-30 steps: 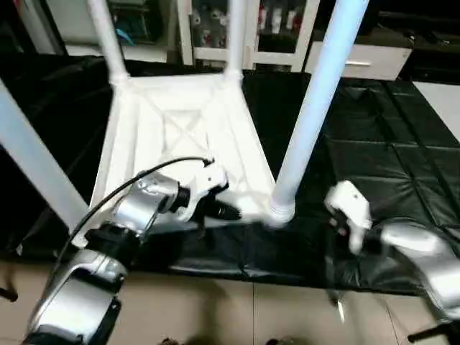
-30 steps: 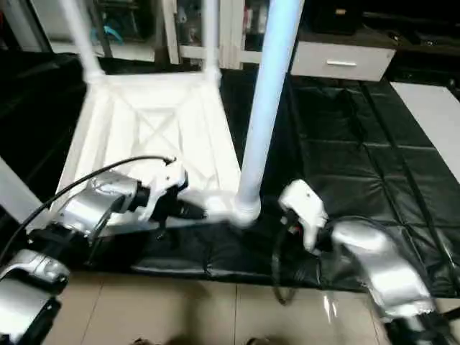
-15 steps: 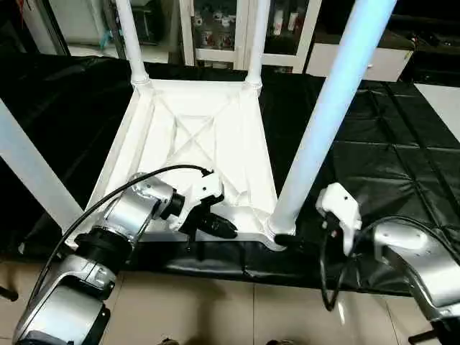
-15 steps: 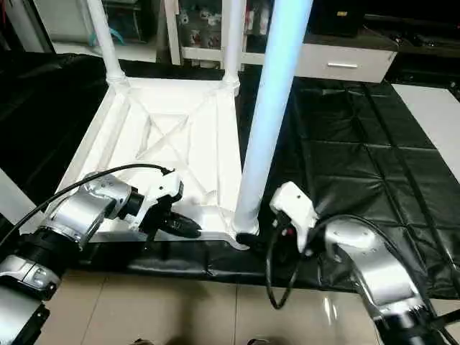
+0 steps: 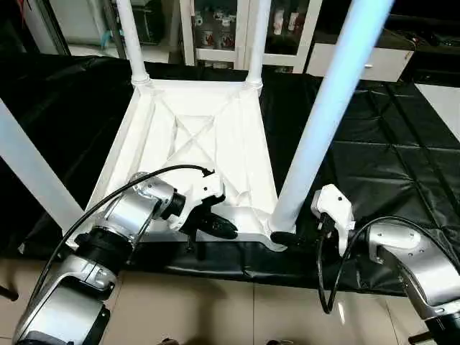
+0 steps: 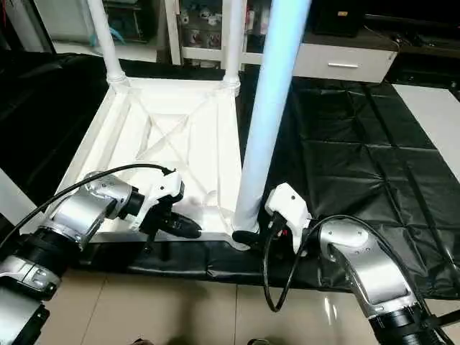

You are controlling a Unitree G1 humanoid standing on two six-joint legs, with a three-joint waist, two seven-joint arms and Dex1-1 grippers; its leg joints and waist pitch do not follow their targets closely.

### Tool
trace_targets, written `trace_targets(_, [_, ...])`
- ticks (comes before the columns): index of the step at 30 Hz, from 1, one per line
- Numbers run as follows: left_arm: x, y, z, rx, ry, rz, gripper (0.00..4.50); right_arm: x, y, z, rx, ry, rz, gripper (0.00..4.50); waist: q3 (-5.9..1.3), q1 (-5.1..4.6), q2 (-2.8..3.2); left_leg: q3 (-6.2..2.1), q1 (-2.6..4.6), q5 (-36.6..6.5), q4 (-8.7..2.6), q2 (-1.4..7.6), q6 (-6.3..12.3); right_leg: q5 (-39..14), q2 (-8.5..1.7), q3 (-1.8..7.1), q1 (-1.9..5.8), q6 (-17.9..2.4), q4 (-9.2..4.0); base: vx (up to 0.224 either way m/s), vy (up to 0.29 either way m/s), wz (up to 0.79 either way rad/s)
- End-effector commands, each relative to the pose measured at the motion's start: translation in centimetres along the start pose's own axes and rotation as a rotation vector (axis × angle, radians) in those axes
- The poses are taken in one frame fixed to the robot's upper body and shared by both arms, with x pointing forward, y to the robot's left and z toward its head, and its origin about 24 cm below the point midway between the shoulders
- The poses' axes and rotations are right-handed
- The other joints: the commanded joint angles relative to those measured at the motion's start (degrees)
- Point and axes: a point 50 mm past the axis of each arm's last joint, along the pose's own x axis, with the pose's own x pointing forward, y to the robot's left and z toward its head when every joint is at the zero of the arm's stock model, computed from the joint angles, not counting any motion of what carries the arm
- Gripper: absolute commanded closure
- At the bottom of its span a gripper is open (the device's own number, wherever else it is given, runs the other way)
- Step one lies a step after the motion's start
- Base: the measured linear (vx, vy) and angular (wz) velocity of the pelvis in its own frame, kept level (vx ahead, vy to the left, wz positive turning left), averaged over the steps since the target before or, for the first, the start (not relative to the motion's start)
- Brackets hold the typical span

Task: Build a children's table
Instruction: Rotate leg to tighten

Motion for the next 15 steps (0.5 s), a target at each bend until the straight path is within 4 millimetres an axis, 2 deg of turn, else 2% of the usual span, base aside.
trace_targets(1, [1.6,-1.1,-1.2,-0.025,0.059,-0.098,4.50,-0.2,-0.4,-0.2,-0.004,0.020,-0.021,1.88,-3.78,-0.15,-0.47,0.04,0.86,-7.77,-3.87,0.65,5.50,-6.15,-0.39,0.54,3.38,-15.62,-2.17,0.000,0.000,0.00])
trace_targets(9, [1.5,-1.2,-1.3,-0.036,0.061,-0.105,4.50,-0.1,-0.2,-0.3,0.009,0.015,-0.009,2.01,-3.70,-0.20,-0.39,0.01,0.83,-7.45,-3.86,0.62,5.66,-5.55,-0.33,0.50,3.40,-15.75,-2.08,0.000,0.000,0.00])
trace_targets(11, [1.8,-0.7,-0.9,-0.042,0.027,-0.042,4.50,0.6,-0.9,-0.6,0.054,0.002,-0.125,2.02,-3.69,-0.26,-0.40,0.02,0.80,-7.41,-3.85,0.60,5.71,-5.53,-0.35,0.50,3.38,-15.80,-2.08,0.000,0.000,0.00])
trace_targets(12, [2.0,-0.4,-0.7,-0.046,0.007,0.000,4.50,1.0,-1.4,-0.8,0.080,0.000,-0.195,2.03,-3.55,-0.43,-0.36,0.05,0.68,-8.09,-3.94,0.52,5.32,-6.65,-0.31,0.47,3.25,-15.65,-2.26,0.000,0.000,0.00])
trace_targets(13, [2.1,-0.1,-0.5,-0.050,-0.006,0.030,4.50,1.3,-1.6,-0.9,0.098,0.000,-0.240,2.03,-3.25,-0.73,-0.31,0.00,0.68,-10.96,-4.23,0.45,3.88,-11.04,-0.29,0.38,3.01,-14.85,-2.79,0.000,0.000,0.00])
trace_targets(14, [2.3,0.4,-0.3,-0.052,-0.017,0.092,4.50,1.7,-1.9,-1.0,0.121,-0.012,-0.299,2.03,-3.20,-1.15,-0.58,-0.22,0.62,-13.88,-4.42,0.37,2.11,-16.03,-0.38,0.29,3.13,-13.30,-3.19,0.000,0.000,0.00])
trace_targets(15, [2.5,0.7,-0.2,-0.057,-0.025,0.129,4.50,2.0,-2.0,-1.0,0.138,-0.020,-0.327,2.03,-3.19,-1.27,-0.59,-0.37,0.61,-14.99,-4.58,0.37,1.45,-18.02,-0.40,0.27,3.17,-12.39,-3.39,0.000,0.000,0.00])
